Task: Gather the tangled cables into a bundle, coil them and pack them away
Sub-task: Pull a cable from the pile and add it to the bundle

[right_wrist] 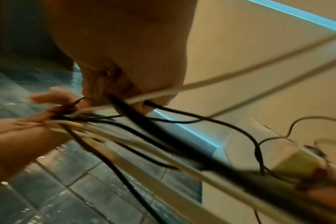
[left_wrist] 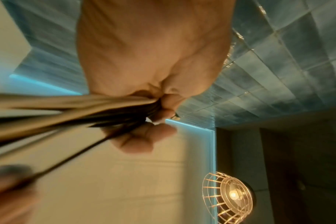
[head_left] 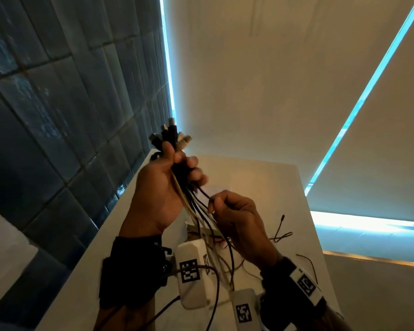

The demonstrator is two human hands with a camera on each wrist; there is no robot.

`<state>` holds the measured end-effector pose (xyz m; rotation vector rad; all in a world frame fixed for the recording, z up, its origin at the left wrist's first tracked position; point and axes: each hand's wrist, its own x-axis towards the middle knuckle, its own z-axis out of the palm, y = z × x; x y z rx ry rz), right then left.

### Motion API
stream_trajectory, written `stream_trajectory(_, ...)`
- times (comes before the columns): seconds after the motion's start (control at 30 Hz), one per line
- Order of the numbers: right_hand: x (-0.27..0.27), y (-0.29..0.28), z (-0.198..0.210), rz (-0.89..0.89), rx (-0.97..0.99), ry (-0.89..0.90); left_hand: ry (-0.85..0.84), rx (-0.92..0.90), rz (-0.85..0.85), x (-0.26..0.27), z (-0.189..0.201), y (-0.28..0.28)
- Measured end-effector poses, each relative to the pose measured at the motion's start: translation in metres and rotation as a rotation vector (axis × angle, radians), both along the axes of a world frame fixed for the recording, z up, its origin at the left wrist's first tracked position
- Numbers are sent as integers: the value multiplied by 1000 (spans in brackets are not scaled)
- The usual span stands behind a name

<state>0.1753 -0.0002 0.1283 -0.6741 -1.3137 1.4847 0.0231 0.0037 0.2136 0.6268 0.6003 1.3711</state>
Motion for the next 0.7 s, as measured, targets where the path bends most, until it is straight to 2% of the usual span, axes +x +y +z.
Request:
stream_trajectory(0.07, -1, 2, -17, -10, -43, -61, -19, 46, 32, -2, 2, 1)
stream_trajectory(0.27, -8, 14, -50, -28, -122, -177, 156, 161, 85, -4, -2, -2)
stream_trajectory(0.4, -10, 23, -88, -57, -155, -282, 223, 229, 93, -15, -2, -2)
stream_trajectory(0.57, -16, 31, -104, -112, -196, -360, 240, 248, 74, -19, 0, -4)
stream_trajectory(0.7, -16, 36, -115, -202, -236, -492, 244, 182, 98, -23, 2, -3)
